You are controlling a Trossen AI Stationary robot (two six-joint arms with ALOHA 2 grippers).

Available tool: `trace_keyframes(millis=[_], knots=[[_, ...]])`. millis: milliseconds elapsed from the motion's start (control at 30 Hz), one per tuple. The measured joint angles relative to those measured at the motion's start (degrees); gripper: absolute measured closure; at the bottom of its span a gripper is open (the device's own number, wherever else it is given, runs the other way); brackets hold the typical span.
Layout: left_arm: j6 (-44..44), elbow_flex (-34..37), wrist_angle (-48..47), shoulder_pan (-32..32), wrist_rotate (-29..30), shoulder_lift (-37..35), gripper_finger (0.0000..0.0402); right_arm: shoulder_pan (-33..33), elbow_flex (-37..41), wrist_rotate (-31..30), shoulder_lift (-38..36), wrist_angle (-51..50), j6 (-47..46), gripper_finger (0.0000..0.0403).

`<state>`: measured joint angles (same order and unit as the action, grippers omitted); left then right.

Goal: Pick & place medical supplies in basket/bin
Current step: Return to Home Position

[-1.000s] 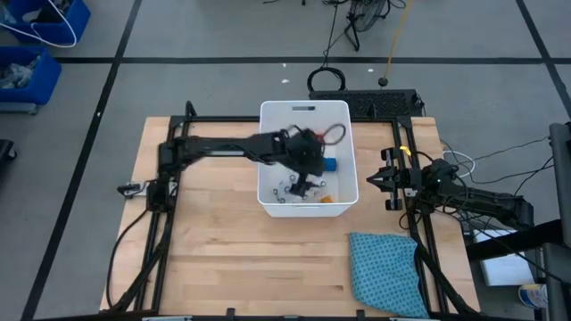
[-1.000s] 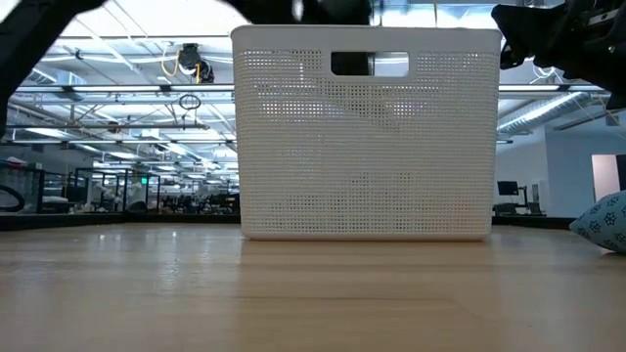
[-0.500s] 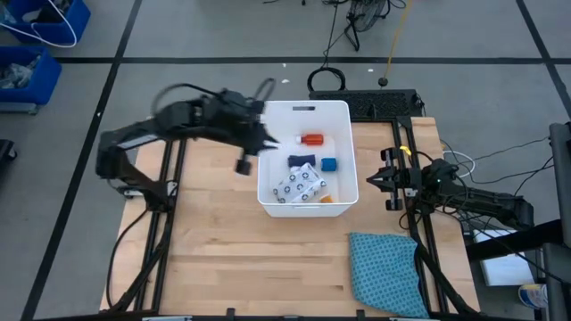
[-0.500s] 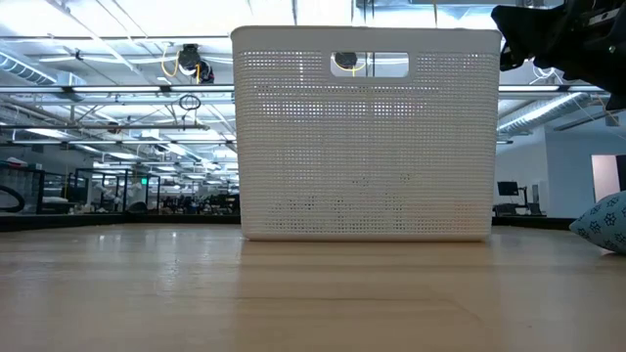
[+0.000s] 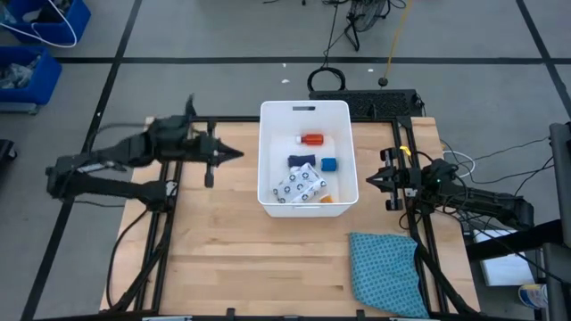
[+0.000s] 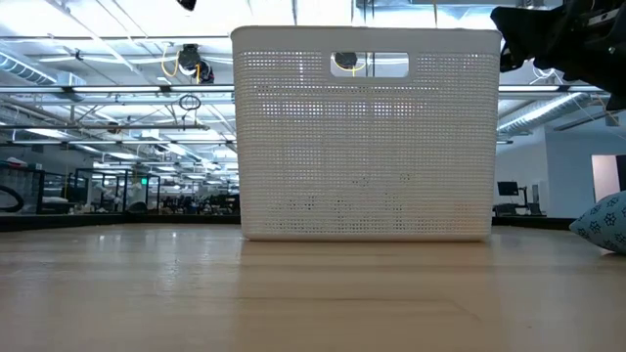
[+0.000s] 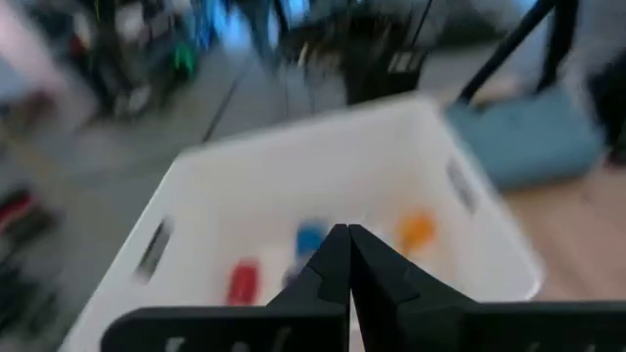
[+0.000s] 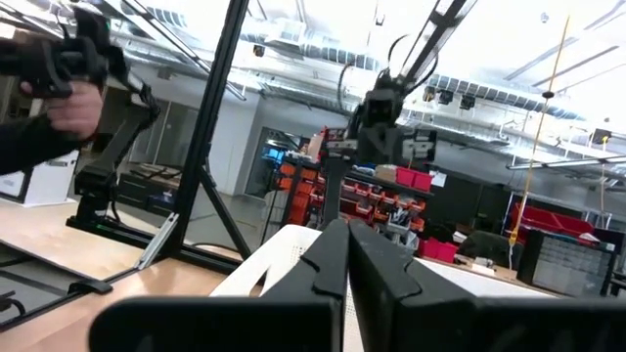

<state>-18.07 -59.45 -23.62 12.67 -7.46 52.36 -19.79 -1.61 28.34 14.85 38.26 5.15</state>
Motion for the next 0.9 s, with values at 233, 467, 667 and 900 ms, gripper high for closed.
trace_keyframes(millis=[233,467,667,900], knots=[[3.7,22.0,21.67,1.94,-3.76,-14.18,0.04,0.0,0.0,-0.28,0.0,-0.83,-0.83,0.0399],[7.61,32.95,24.13,3.48,-4.59,-26.87,0.0401,-0.02,-0.02,-2.81,0.0,-0.79,-2.78,0.0399],[10.33,39.16,24.3,1.89,-4.77,-39.22,0.0401,-0.04,-0.67,-1.11,-0.02,-0.5,-6.31,0.0402],[13.31,48.35,28.39,1.44,-6.4,-43.46,0.0401,-0.02,-1.75,-1.11,0.0,-5.71,-8.61,0.0402]])
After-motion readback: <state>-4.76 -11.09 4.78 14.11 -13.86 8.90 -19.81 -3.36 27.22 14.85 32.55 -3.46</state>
